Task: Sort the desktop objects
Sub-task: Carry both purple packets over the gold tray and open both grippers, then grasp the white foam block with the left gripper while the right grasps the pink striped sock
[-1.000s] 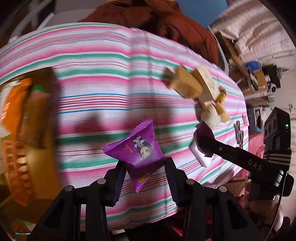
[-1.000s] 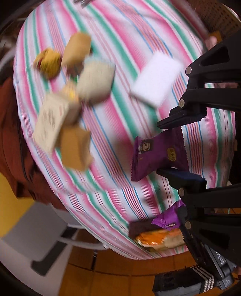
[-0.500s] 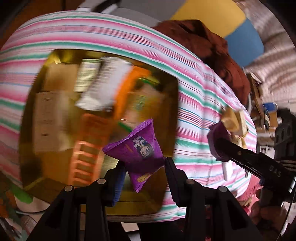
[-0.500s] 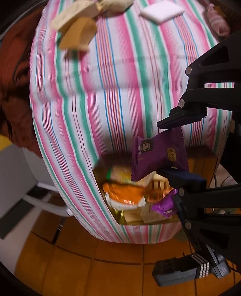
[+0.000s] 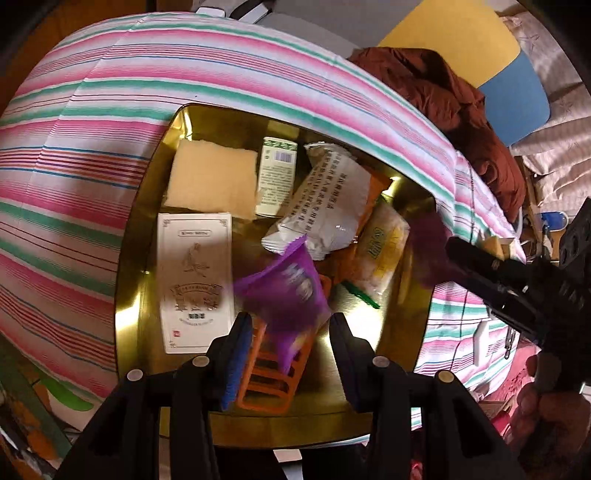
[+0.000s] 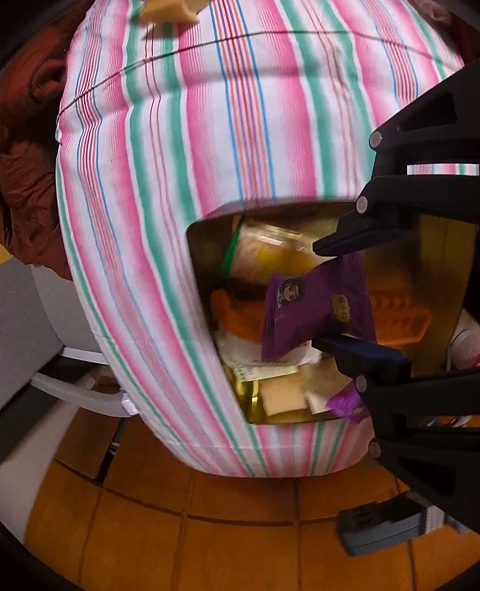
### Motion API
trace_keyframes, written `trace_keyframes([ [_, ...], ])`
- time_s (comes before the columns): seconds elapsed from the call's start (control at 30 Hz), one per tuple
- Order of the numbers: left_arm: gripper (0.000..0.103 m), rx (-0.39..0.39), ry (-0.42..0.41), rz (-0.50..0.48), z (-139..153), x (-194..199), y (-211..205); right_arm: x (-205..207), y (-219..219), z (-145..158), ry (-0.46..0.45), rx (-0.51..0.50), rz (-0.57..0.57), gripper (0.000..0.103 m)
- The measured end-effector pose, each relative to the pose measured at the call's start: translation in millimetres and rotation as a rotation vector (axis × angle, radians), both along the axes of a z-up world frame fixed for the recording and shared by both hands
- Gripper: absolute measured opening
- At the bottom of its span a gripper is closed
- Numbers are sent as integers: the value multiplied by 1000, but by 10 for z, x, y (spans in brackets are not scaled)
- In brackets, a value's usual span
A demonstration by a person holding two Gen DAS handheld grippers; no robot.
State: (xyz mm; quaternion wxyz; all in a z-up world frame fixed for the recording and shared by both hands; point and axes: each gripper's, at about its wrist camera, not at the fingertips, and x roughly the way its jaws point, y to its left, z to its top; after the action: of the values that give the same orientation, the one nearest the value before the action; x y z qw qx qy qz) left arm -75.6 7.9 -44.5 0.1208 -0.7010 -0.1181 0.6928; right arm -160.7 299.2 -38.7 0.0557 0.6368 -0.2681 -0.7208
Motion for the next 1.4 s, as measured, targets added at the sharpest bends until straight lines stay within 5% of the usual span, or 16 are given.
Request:
trace_keyframes([
  [0.17, 48, 26, -4, 22, 28, -9, -90, -35, -25, 8, -4, -41, -51, 60],
  [0.6, 48, 28, -44, 54, -20, 37, 73, 304, 320, -18, -33, -75, -153, 63],
  [1.4, 49, 15, -22, -263, 248, 517, 1886, 1354, 2100, -88, -102, -22, -403, 76],
])
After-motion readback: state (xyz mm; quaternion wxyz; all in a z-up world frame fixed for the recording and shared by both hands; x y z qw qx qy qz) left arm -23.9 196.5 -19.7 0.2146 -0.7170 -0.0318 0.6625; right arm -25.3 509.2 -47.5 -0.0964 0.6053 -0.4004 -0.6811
